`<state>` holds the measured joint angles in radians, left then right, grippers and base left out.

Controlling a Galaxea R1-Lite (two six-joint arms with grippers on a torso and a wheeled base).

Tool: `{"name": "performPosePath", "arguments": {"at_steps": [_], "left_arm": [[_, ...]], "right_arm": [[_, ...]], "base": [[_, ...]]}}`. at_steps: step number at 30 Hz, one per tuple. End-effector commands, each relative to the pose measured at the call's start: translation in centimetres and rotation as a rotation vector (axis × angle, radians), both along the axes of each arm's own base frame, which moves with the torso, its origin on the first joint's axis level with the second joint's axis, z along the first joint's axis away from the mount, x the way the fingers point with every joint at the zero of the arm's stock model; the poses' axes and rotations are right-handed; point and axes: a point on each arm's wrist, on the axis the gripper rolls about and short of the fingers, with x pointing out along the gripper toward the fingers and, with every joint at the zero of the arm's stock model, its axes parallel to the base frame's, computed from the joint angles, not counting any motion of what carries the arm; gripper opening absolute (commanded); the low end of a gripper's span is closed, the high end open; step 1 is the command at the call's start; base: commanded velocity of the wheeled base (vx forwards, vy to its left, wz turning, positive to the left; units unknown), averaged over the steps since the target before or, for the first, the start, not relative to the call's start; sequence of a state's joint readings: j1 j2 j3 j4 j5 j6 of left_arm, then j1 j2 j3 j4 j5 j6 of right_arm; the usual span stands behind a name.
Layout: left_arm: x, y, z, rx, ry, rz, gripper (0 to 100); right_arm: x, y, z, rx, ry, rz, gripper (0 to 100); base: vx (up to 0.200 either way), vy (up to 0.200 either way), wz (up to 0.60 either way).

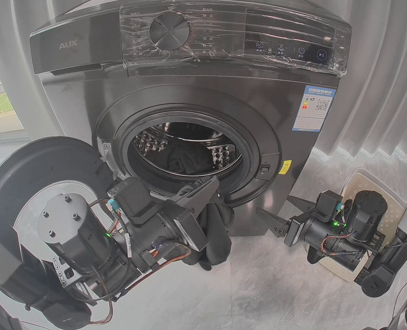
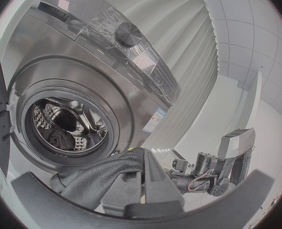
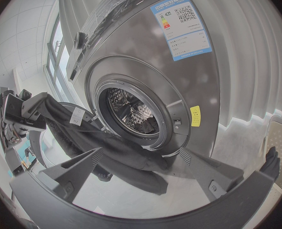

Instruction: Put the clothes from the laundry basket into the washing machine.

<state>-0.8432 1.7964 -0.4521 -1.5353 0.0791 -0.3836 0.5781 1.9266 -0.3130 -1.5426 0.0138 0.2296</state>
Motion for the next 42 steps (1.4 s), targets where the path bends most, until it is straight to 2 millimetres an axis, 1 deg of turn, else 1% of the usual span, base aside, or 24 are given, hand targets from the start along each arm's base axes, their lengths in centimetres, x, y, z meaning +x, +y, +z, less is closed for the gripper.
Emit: {"name": "performPosePath", "arguments": {"at_steps": [1, 5, 11, 13, 15, 17, 23, 25, 27, 28, 32, 35, 38, 42], "left_arm": [[0.4, 0.0, -0.3, 0.015, 0.007, 0.018, 0], [1.2, 0.4, -0.1, 0.034, -0.02, 0.082, 0], [1.7, 0.7, 0.2, 0.033, -0.037, 0.104, 0], [1.5, 0.2, 1.0, 0.015, -0.075, 0.079, 0], [0.7, -0.7, 1.4, 0.004, -0.088, 0.008, 0], [0.5, -1.2, 1.6, 0.002, -0.098, -0.044, 0], [0.4, -2.0, 1.9, 0.0, -0.112, -0.059, 0], [0.3, -2.3, 2.6, -0.011, -0.139, -0.039, 0], [0.1, -2.5, 2.9, -0.02, -0.145, -0.046, 0], [-0.2, -3.0, 3.5, -0.03, -0.153, -0.062, 0], [0.1, -3.4, 4.5, -0.051, -0.171, -0.065, 0], [0.0, -3.4, 4.7, -0.062, -0.178, -0.065, 0], [0.0, -3.4, 4.4, -0.056, -0.171, -0.063, 0], [0.0, -3.4, 4.6, -0.061, -0.175, -0.062, 0]], "right_arm": [[-0.5, -0.2, -0.3, -0.011, 0.016, 0.008, 100], [-0.5, -0.2, -0.4, -0.013, 0.018, 0.017, 100], [-0.7, -0.4, -0.6, -0.03, 0.022, 0.018, 100], [-0.9, -0.4, -0.6, -0.036, 0.019, 0.023, 100], [-1.5, -0.2, -0.8, -0.046, 0.031, 0.042, 100], [-2.1, 0.1, -1.0, -0.054, 0.042, 0.064, 100], [-2.9, 0.6, -0.4, -0.043, 0.025, 0.099, 100], [-3.1, 0.7, -0.2, -0.041, 0.018, 0.105, 100], [-3.2, 0.7, -0.1, -0.039, 0.016, 0.107, 100], [-3.5, 0.7, -0.1, -0.042, 0.017, 0.117, 100], [-4.2, 0.9, -0.6, -0.057, 0.039, 0.141, 100], [-4.3, 1.1, -0.8, -0.062, 0.046, 0.151, 100], [-3.8, 1.6, -1.2, -0.07, 0.052, 0.153, 100], [-3.4, 2.1, -1.7, -0.077, 0.058, 0.161, 100]], "base": [[0.0, 0.0, 0.0], [0.0, 0.0, 0.0], [0.0, 0.0, 0.0], [0.0, 0.0, 0.0], [0.0, 0.0, 0.0], [0.0, 0.0, 0.0], [0.0, 0.0, 0.0], [0.0, 0.0, 0.0], [0.0, 0.0, 0.0], [0.0, 0.0, 0.0], [0.0, 0.0, 0.0], [0.0, 0.0, 0.0], [0.0, 0.0, 0.0], [0.0, 0.0, 0.0]]}}
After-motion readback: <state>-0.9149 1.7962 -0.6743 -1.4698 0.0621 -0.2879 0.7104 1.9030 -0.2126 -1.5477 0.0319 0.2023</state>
